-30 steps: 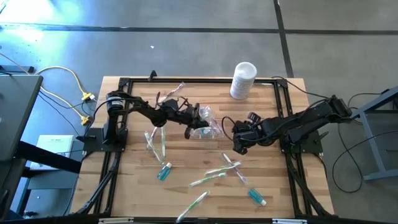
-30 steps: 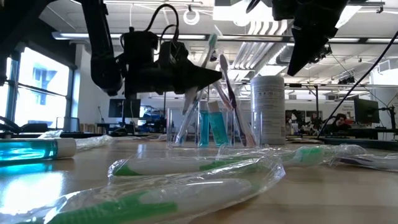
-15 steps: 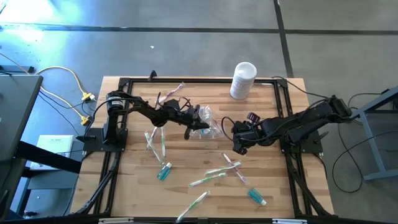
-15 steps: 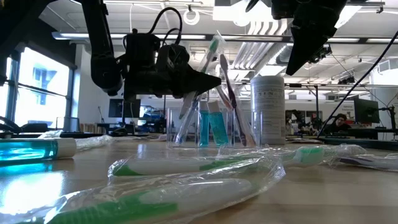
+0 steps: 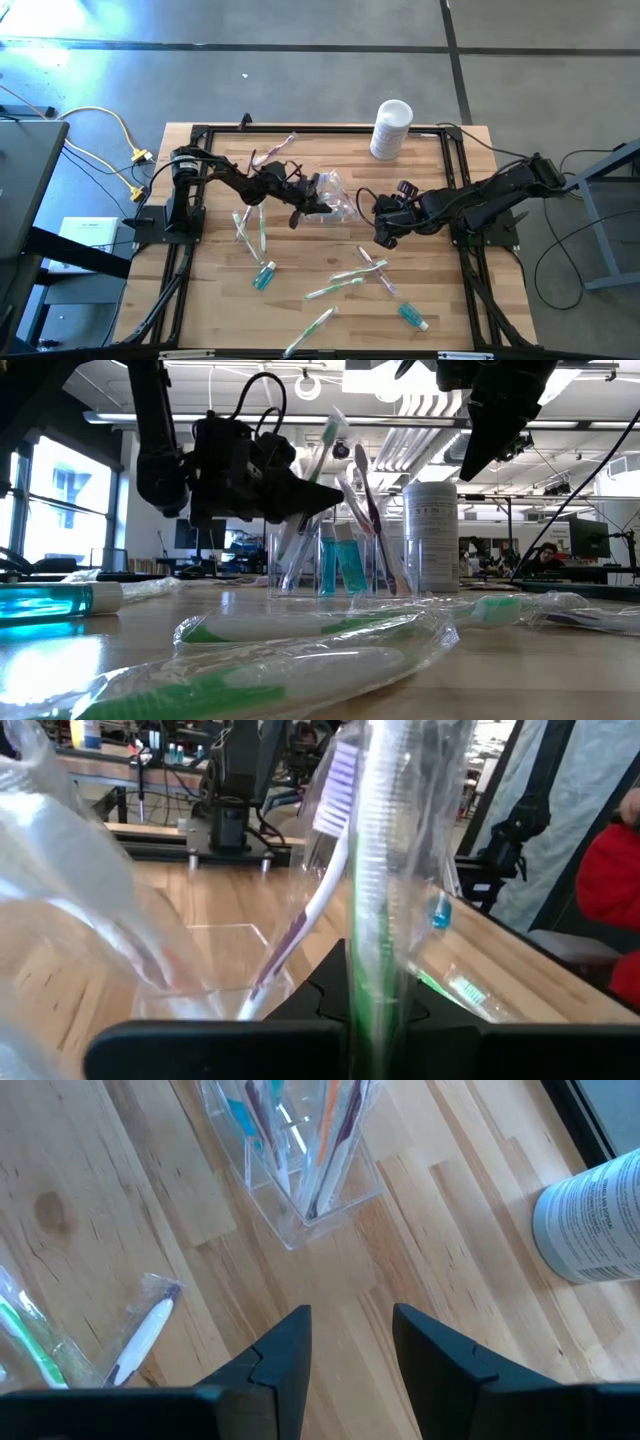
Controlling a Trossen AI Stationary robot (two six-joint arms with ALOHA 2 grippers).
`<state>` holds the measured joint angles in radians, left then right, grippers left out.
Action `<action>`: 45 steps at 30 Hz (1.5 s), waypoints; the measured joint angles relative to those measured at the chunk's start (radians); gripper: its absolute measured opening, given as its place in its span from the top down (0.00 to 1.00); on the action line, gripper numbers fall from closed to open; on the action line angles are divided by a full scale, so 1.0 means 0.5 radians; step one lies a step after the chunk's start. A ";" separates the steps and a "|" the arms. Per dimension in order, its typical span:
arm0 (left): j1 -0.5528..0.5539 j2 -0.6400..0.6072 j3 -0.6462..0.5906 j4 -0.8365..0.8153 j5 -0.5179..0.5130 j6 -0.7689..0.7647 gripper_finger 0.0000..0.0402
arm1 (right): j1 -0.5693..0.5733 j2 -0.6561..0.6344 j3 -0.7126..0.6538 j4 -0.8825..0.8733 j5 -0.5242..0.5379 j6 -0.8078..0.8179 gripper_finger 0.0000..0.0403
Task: Pick & Place toothbrushing station
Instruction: Put the green toothbrush into the transparent organizer
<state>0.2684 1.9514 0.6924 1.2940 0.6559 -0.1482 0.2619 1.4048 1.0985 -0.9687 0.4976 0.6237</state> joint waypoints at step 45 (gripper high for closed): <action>0.002 -0.097 -0.015 0.290 -0.069 0.146 0.68 | 0.000 0.001 0.000 0.016 -0.009 -0.007 0.67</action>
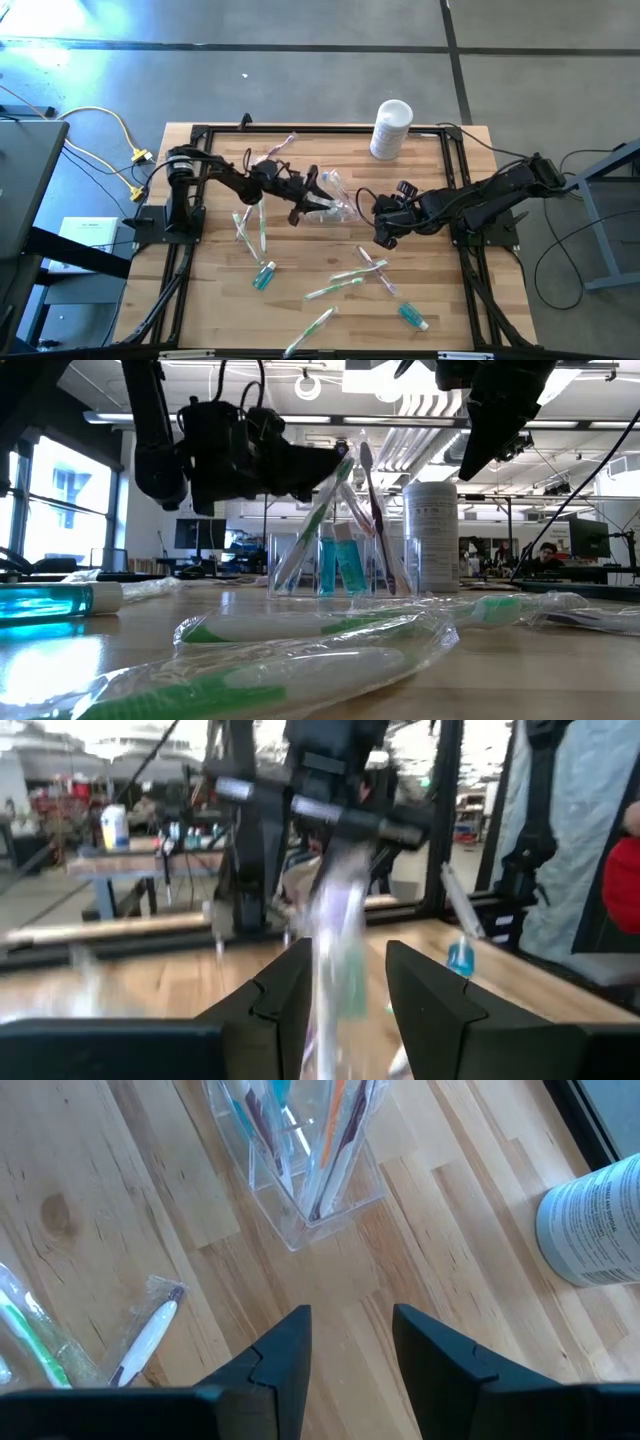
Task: Pick & Place toothbrushing station
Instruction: Put the green toothbrush into the transparent organizer, then put the blue mouthwash bottle into the transparent organizer
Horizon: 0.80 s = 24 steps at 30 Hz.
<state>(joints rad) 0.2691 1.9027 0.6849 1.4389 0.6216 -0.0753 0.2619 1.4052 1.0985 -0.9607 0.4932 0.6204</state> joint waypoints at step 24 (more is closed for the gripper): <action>-0.748 -1.668 -0.001 -3.234 -0.664 0.054 0.68 | 0.001 0.000 0.000 -0.017 -0.050 0.006 0.67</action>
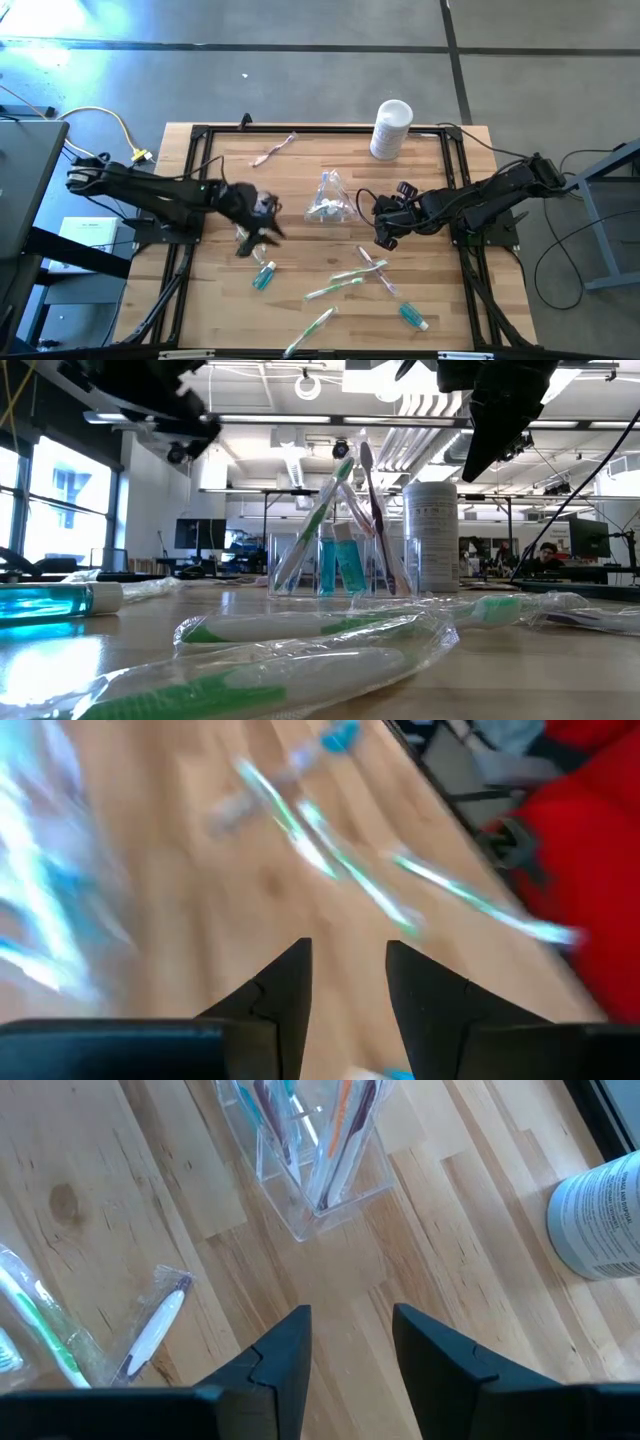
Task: Pick & Place toothbrushing station
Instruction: Put the blue mouthwash bottle into the transparent organizer
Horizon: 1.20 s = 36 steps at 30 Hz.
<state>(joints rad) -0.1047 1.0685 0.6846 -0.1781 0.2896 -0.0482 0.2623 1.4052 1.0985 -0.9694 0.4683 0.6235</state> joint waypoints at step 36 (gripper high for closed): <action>-0.182 0.319 -0.001 -0.217 -0.234 -0.497 0.68 | 0.465 0.000 0.000 -0.042 -1.407 1.272 0.67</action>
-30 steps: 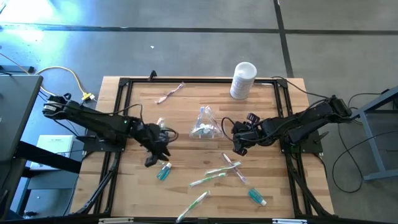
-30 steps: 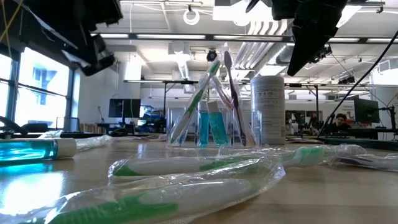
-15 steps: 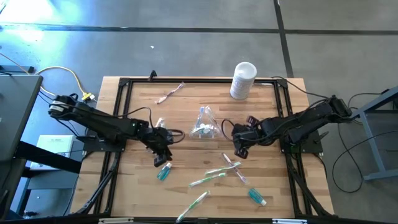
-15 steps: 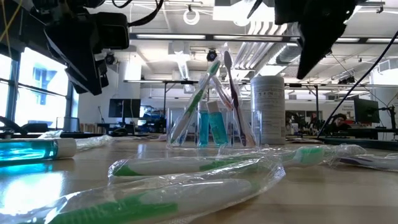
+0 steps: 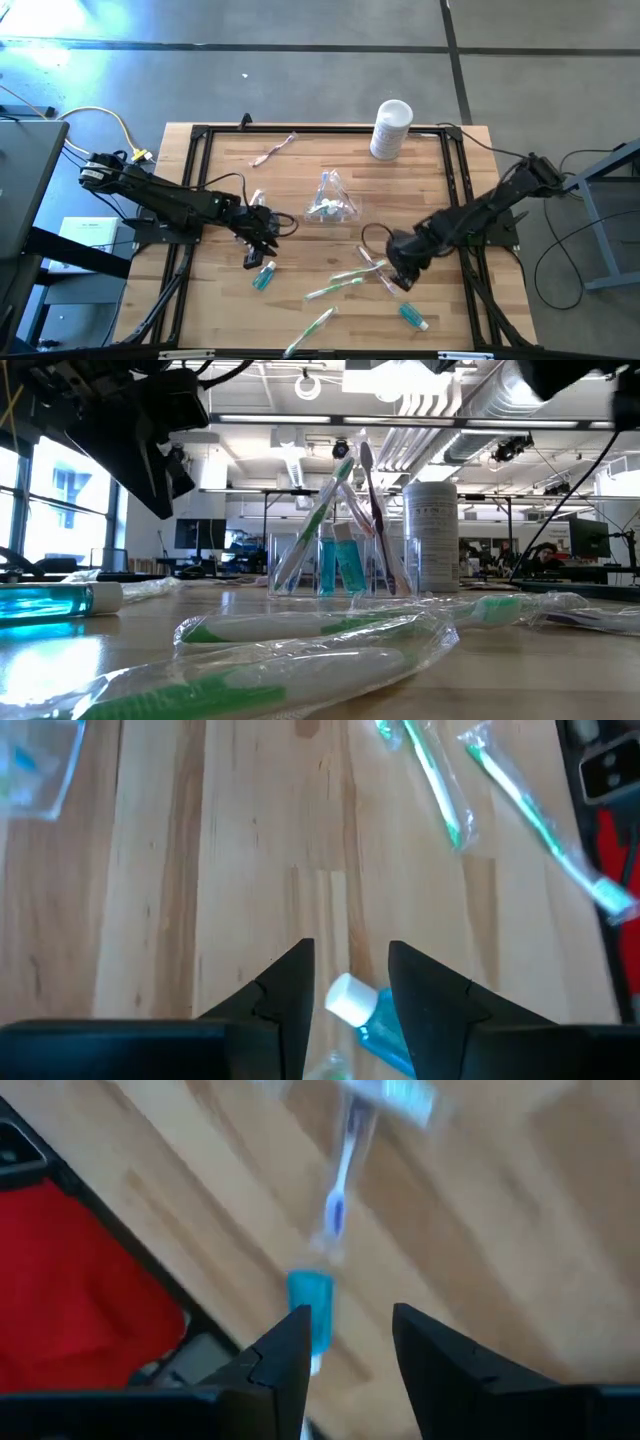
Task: Pick & Place toothbrushing station
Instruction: Put the blue mouthwash bottle into the transparent organizer
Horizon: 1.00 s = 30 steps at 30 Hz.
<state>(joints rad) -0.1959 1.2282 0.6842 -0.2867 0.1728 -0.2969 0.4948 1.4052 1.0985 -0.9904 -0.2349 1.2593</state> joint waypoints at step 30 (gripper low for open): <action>0.000 0.001 0.001 0.002 -0.006 0.930 0.68 | 0.904 0.581 -0.001 0.506 0.182 1.301 0.40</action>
<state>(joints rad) -0.1959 1.2285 0.6846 -0.2855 0.1699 0.1680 0.9470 1.6959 1.0979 -0.7374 -0.1438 1.9099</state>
